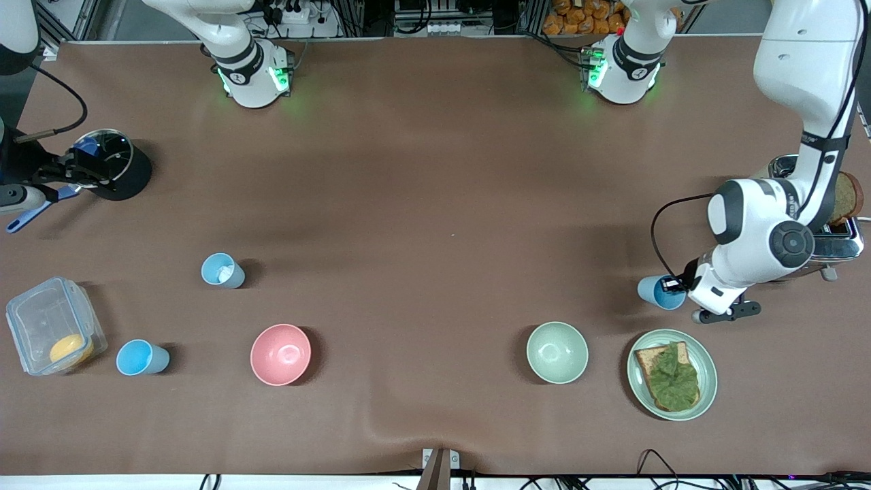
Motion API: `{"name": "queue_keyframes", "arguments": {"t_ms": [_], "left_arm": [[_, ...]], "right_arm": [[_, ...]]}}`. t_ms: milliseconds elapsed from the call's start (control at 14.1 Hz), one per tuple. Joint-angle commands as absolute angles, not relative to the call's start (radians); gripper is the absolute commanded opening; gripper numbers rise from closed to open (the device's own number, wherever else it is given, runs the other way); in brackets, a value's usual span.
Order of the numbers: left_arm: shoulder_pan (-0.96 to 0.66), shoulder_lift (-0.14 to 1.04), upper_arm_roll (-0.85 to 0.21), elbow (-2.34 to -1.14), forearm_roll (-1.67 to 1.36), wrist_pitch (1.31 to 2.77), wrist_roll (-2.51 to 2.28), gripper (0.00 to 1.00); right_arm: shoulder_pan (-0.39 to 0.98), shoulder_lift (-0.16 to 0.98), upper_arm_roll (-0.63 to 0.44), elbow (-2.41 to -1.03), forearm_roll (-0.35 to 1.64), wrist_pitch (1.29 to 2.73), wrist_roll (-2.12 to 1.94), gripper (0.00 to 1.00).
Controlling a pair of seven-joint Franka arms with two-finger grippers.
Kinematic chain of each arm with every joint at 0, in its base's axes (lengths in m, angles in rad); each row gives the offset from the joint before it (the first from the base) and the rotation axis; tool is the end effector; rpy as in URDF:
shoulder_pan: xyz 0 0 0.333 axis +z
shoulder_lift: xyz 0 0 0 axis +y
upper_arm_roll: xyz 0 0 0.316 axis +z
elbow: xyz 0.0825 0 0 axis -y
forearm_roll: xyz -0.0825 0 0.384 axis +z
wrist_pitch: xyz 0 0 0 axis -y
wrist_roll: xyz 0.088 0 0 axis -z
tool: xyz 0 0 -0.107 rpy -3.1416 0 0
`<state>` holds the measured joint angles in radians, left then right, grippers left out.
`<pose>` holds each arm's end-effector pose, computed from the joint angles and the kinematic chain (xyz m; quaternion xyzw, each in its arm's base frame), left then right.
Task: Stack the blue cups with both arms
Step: 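Lift the blue cup with the left gripper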
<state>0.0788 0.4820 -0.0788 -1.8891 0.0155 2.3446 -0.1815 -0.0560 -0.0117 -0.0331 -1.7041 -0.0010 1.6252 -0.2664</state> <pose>0.6315 0.0028 0.2482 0.9958 0.0894 -0.0136 0.0117 0.5484 -0.0492 0.5726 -0.9955 -0.0885 0.0331 0.0056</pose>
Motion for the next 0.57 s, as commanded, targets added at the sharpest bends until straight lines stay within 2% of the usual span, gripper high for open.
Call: {"name": "queue_keyframes", "arguments": {"t_ms": [0, 142, 498], "left_arm": [[0.101, 0.414, -0.080, -1.904, 0.018, 2.290, -0.202, 0.00], [0.123, 0.381, -0.081, -1.904, 0.009, 2.283, -0.201, 0.00], [0.179, 0.312, -0.083, -1.901, -0.070, 2.278, -0.207, 0.00]], "right_arm": [[-0.083, -0.003, -0.020, -1.721, 0.018, 1.629, -0.258, 1.00], [-0.072, 0.032, -0.020, -1.729, 0.070, 1.637, -0.255, 1.00], [-0.048, 0.210, -0.015, -1.727, 0.183, 1.716, -0.179, 1.00]]}}
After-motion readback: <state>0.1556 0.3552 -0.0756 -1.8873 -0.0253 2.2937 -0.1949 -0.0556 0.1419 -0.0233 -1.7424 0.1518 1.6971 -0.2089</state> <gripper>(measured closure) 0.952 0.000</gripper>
